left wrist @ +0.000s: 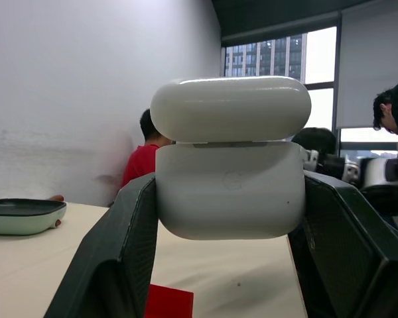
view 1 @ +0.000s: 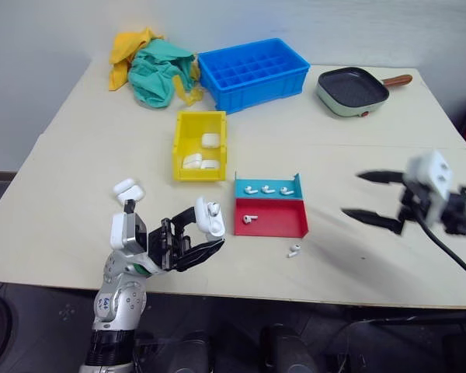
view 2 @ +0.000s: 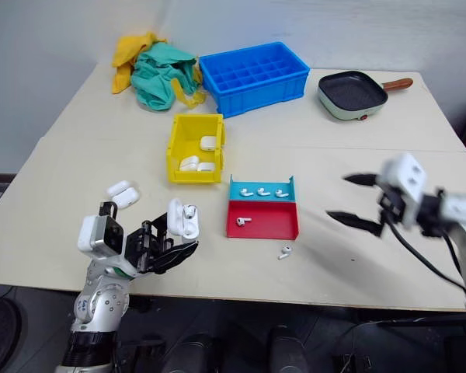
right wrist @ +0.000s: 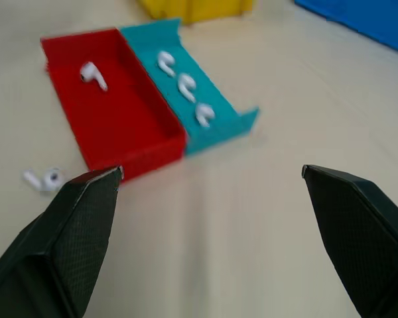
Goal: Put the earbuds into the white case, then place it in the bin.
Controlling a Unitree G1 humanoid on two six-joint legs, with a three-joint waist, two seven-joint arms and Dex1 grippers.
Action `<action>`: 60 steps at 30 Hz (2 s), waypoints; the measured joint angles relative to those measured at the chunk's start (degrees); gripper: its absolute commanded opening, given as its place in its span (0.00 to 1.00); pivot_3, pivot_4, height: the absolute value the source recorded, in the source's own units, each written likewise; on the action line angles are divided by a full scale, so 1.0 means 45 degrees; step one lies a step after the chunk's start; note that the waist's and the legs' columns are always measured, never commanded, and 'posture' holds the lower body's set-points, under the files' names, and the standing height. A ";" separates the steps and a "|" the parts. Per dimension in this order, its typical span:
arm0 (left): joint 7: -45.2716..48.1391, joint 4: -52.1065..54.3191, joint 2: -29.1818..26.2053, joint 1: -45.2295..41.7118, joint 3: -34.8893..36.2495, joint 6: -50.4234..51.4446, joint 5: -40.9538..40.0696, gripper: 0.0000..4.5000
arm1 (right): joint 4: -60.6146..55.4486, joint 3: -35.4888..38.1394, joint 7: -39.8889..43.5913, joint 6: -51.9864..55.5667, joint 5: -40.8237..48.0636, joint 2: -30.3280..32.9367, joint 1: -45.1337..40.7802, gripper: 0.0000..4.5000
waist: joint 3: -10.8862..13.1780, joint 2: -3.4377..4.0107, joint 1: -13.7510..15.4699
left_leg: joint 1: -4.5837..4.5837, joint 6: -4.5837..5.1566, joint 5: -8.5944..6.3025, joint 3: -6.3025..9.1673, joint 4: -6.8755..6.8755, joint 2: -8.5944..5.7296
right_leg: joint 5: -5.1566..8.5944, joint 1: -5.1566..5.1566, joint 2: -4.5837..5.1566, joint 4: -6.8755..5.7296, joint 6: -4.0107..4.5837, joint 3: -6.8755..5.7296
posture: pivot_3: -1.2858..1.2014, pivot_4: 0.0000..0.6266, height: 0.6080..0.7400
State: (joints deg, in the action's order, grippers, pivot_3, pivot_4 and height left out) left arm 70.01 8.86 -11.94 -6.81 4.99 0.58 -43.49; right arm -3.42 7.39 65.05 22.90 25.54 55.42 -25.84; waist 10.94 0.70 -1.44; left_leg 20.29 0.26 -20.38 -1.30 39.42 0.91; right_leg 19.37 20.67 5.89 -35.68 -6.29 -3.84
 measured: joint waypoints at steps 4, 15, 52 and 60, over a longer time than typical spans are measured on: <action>-0.0165 0.0025 0.0014 0.0088 -0.0182 0.0010 0.0003 0.62 | 0.0505 -0.2517 0.0469 0.1024 -0.1060 -0.0546 -0.3284 0.63 | 0.0001 -0.0001 0.0120 | 0.0040 -0.0002 -0.0003 0.0015 -0.0039 -0.0020 | 0.0001 0.0041 0.0022 0.0025 0.0005 -0.0024 | 0.52 0.24 1.00; -0.0415 0.0114 -0.0020 0.0001 -0.0329 0.0013 -0.0007 0.62 | 0.5888 -0.7121 0.1570 -0.0574 -0.5497 -0.3081 -0.7572 0.48 | -0.0003 -0.0006 0.0278 | 0.0267 0.0043 0.0010 0.0081 0.0008 -0.0111 | -0.0002 0.0206 0.0081 -0.0057 -0.0002 -0.0200 | 0.52 0.24 1.00; -0.0995 0.0846 -0.0124 0.0369 -0.0356 0.0004 0.0004 0.62 | 1.0401 -0.8042 0.3118 -0.2618 -0.9233 -0.4632 -0.9177 0.28 | -0.0004 -0.0005 0.0228 | 0.0263 0.0040 0.0011 0.0086 0.0065 -0.0102 | -0.0003 0.0183 0.0080 -0.0085 -0.0003 -0.0257 | 0.52 0.24 1.00; -0.1056 0.0845 -0.0176 0.0247 -0.0347 0.0005 0.0003 0.62 | 1.0451 -0.8015 0.3145 -0.2603 -0.9265 -0.4682 -0.9186 0.09 | -0.0004 -0.0005 0.0222 | 0.0261 0.0040 0.0011 0.0086 0.0072 -0.0101 | -0.0003 0.0183 0.0080 -0.0087 -0.0003 -0.0256 | 0.52 0.24 1.00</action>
State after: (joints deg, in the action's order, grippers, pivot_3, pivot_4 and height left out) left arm 65.26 12.66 -12.74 -5.70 3.43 0.60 -43.48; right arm 43.61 -28.68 79.21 11.19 -16.16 34.35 -67.18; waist 10.92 0.67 -0.44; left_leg 21.47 0.43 -20.33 -0.91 39.74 0.46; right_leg 19.35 21.50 6.25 -36.07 -6.31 -4.99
